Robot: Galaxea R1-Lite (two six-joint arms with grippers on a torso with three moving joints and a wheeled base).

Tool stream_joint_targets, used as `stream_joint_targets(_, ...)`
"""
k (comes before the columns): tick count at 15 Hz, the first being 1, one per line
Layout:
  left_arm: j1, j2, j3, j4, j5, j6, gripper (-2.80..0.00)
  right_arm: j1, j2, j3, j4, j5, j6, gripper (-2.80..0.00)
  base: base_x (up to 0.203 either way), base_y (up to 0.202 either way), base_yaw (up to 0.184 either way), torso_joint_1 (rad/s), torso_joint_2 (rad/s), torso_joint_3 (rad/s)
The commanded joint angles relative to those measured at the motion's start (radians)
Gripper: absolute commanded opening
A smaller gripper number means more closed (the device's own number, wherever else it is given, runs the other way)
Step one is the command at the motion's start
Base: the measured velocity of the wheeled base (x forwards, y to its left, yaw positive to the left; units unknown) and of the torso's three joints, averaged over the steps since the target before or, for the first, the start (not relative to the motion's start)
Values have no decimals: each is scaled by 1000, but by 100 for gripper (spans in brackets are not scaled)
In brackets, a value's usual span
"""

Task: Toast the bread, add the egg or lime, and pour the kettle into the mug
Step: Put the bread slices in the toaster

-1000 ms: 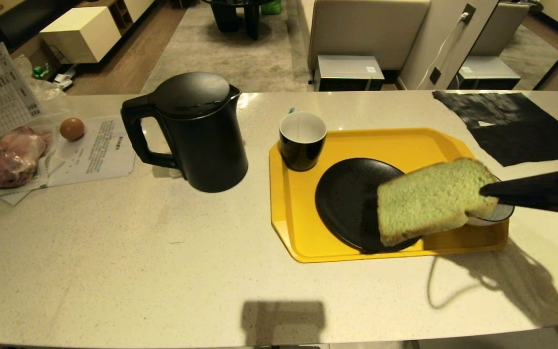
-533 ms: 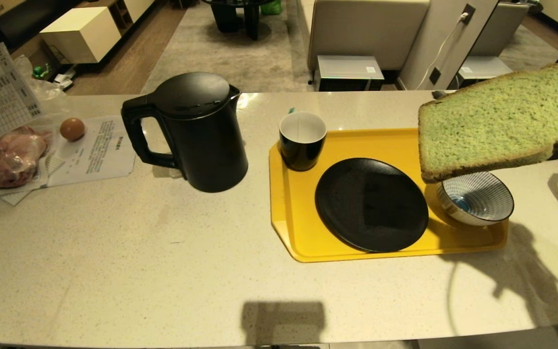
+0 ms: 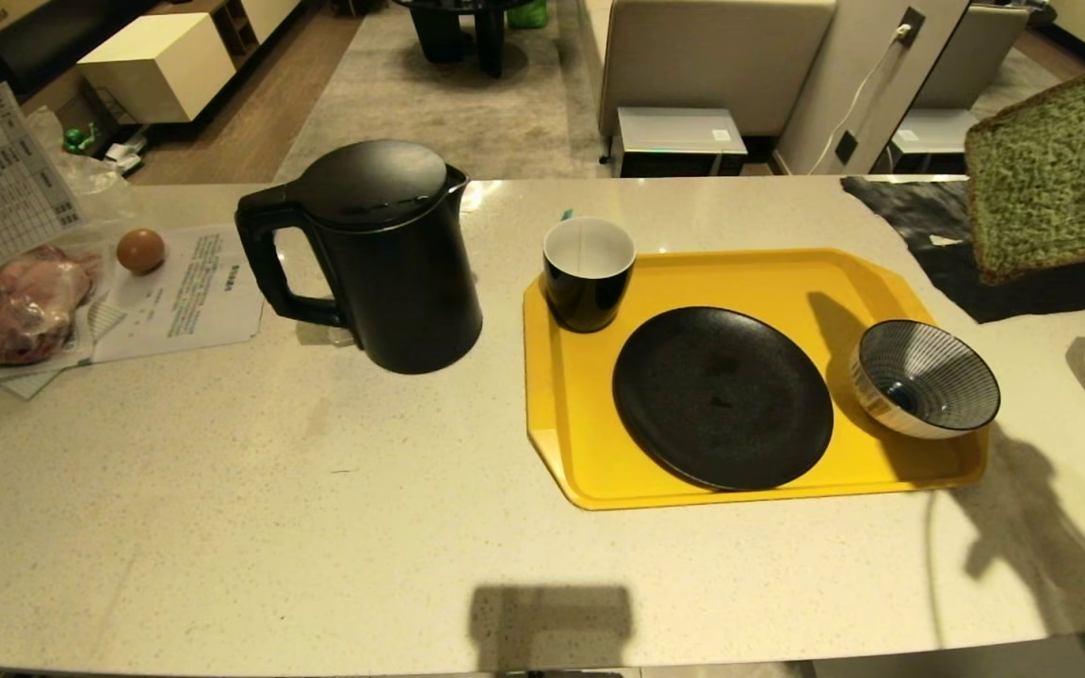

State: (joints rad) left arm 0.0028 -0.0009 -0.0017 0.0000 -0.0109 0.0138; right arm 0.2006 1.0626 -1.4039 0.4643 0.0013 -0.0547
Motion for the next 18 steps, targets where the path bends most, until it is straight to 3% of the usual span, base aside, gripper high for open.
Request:
stream_joint_targets(1,0,1,0,0,0,0,-280,-3,-7,-17,4,-52,-46,-280,0,0,0,0,0,0)
stream_joint_targets(3,0,1,0,0,0,0,-280,-7,-8,-15,4,-125,-98,-280,0,0,0,0,0,0)
stream_joint_targets(7,0,1,0,-1,0,0,-280,-45,-40,18,16,-167,-105,-280,0,0,0,0,0,0)
stream_joint_targets(16,0,1,0,0,8,5,-280,-59,-79,75,13,-156,-48,-280,0,0,0,0,0,0)
stream_joint_targets(18,1,1,0,0,9,2,-280,-59,-88,86,12,-100,-45,-280,0,0,0,0,0,0)
